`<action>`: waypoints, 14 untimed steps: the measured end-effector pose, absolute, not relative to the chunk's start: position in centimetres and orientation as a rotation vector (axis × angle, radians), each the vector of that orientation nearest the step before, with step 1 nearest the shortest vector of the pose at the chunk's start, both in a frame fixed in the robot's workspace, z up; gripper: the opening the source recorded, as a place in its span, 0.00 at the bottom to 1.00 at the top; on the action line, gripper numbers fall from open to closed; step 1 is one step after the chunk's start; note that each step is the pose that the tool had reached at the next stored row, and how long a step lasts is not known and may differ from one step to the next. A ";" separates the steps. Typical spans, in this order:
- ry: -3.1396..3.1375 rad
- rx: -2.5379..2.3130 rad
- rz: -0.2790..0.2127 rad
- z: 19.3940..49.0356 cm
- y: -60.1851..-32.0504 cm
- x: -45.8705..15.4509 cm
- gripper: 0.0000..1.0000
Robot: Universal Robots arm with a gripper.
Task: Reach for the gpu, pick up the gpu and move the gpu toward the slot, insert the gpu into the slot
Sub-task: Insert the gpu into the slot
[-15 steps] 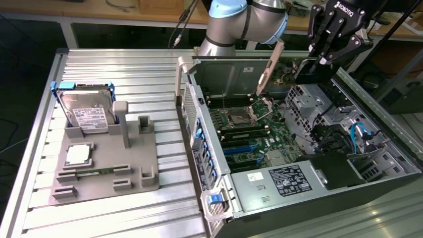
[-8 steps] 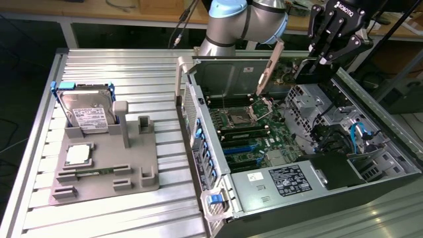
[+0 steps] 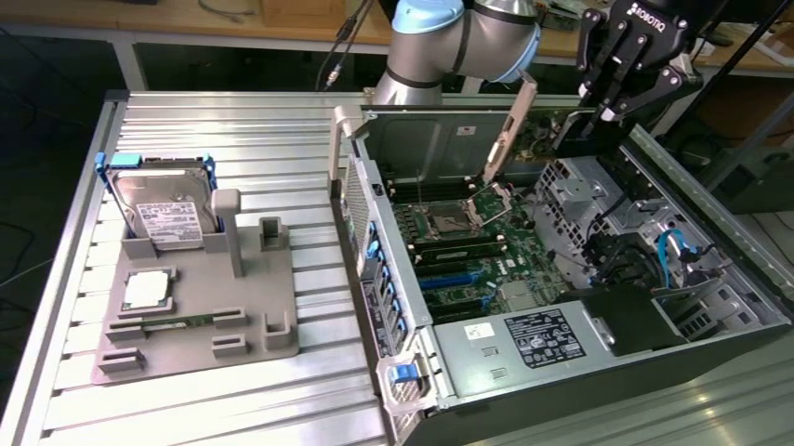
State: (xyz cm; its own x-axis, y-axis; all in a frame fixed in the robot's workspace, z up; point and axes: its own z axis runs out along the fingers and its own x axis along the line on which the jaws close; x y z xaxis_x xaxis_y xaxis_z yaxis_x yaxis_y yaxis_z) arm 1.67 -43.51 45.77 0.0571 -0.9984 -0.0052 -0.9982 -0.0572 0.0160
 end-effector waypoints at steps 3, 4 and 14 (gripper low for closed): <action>-2.147 2.282 -0.023 45.8 -43.5 1.7 0.27; -2.147 2.282 -0.023 45.8 -43.5 1.7 0.27; -2.161 2.269 -0.023 45.8 -43.5 1.7 0.27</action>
State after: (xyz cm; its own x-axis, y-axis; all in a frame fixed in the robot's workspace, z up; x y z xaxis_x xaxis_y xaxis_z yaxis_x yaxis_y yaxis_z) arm 1.67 -43.51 45.77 0.0484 -0.9988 -0.0052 -0.9987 -0.0485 0.0160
